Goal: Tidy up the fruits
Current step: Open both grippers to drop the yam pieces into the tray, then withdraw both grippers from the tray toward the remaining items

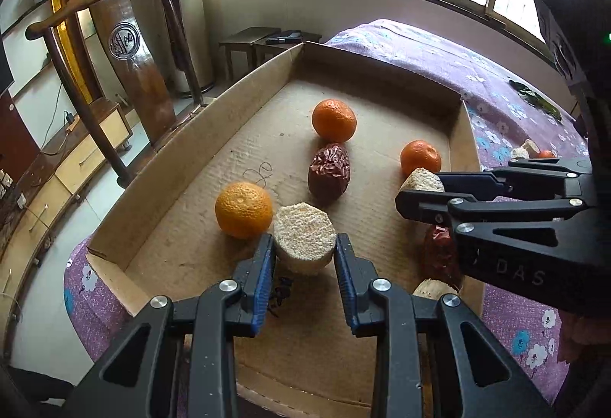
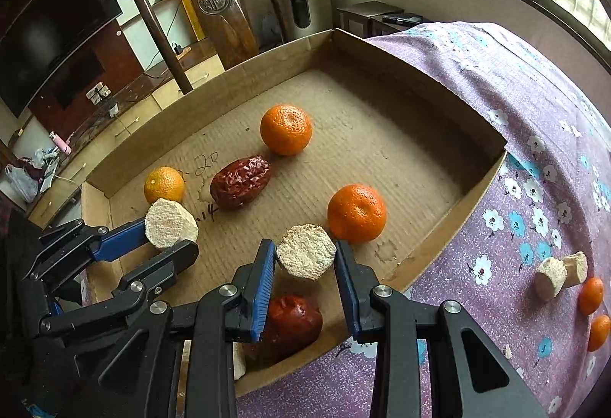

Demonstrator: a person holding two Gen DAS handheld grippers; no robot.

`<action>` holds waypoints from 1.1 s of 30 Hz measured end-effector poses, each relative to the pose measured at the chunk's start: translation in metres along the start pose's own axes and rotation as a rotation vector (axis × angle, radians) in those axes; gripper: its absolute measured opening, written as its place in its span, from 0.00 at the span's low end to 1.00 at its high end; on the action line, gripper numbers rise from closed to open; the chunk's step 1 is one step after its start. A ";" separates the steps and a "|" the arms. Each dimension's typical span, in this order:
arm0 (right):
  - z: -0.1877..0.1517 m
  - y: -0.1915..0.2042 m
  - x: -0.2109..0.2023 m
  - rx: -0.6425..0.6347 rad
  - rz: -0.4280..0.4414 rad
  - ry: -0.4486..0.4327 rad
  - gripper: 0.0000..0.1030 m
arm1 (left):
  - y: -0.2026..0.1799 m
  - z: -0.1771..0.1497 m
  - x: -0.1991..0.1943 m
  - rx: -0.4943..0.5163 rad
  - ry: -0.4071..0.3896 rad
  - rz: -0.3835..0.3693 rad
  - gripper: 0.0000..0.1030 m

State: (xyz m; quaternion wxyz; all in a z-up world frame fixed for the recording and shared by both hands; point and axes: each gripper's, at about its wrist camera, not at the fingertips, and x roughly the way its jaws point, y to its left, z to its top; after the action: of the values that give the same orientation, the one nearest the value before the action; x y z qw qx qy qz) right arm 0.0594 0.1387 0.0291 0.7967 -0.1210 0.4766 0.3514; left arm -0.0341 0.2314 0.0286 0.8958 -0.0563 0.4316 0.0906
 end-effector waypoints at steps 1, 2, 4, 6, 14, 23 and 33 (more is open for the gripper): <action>0.001 0.001 0.001 -0.001 -0.004 -0.001 0.34 | 0.000 -0.001 0.001 0.000 0.002 0.002 0.30; 0.002 0.001 0.003 -0.002 -0.006 -0.002 0.34 | 0.000 -0.001 0.002 -0.001 0.004 0.004 0.30; 0.003 0.002 0.005 -0.002 -0.004 -0.004 0.34 | 0.000 -0.001 0.003 -0.002 0.006 0.010 0.30; 0.004 0.004 0.007 -0.002 0.001 -0.007 0.34 | 0.000 -0.001 0.003 -0.003 0.010 0.015 0.30; -0.003 -0.001 -0.008 0.038 0.027 -0.030 0.47 | 0.001 -0.002 0.002 -0.018 0.010 0.030 0.32; -0.024 -0.010 -0.053 0.055 -0.019 -0.102 0.58 | -0.007 -0.002 -0.015 -0.029 -0.042 0.034 0.64; -0.067 -0.037 -0.110 0.121 -0.099 -0.187 0.82 | -0.041 0.001 -0.036 0.025 -0.089 -0.032 0.69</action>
State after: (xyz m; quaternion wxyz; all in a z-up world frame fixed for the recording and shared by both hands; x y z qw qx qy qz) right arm 0.0061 0.0281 0.0818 0.8598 -0.0627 0.4140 0.2922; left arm -0.0468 0.1874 0.0582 0.9161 -0.0478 0.3914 0.0733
